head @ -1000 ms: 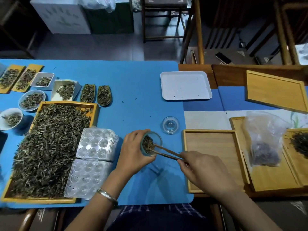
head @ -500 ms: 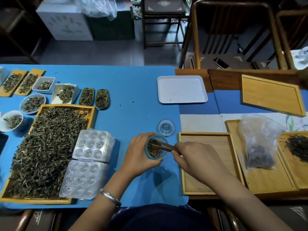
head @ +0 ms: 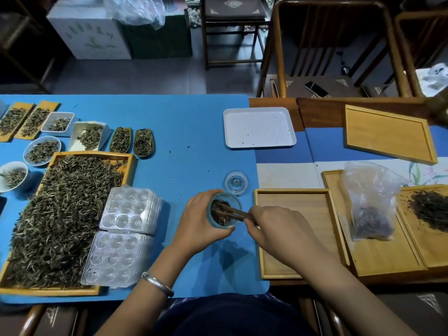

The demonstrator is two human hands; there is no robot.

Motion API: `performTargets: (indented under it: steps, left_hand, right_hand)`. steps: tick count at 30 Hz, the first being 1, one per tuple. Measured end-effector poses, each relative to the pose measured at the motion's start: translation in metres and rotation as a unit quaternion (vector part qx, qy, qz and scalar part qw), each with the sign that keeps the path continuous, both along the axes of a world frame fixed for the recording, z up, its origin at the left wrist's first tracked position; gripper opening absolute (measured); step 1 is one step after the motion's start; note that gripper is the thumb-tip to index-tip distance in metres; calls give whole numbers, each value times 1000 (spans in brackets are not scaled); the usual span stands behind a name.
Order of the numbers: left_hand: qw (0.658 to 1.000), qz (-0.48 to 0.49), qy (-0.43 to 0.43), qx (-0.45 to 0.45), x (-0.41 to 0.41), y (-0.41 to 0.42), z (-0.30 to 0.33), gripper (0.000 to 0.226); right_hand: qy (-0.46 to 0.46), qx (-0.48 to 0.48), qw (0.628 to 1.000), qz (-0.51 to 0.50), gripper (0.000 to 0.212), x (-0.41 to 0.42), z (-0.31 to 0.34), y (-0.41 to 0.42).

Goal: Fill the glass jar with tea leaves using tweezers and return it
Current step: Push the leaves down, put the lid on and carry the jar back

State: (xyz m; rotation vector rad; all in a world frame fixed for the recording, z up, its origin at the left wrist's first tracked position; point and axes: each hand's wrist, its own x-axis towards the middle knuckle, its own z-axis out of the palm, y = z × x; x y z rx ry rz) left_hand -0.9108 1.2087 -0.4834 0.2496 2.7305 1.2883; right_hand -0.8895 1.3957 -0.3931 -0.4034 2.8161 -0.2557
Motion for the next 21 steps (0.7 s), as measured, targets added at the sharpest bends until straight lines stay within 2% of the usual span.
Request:
performTargets:
  steps: [6, 11, 21]
  left_hand:
    - [1000, -1, 13, -5, -1, 0, 2, 71]
    - [999, -22, 29, -39, -1, 0, 4, 70]
    - [999, 3, 20, 31, 4, 7, 9, 72]
  right_hand:
    - [12, -2, 1000, 2, 29, 6, 14, 12]
    - [-2, 37, 999, 19, 28, 7, 16, 6]
    - [27, -7, 1000, -7, 27, 6, 18, 4]
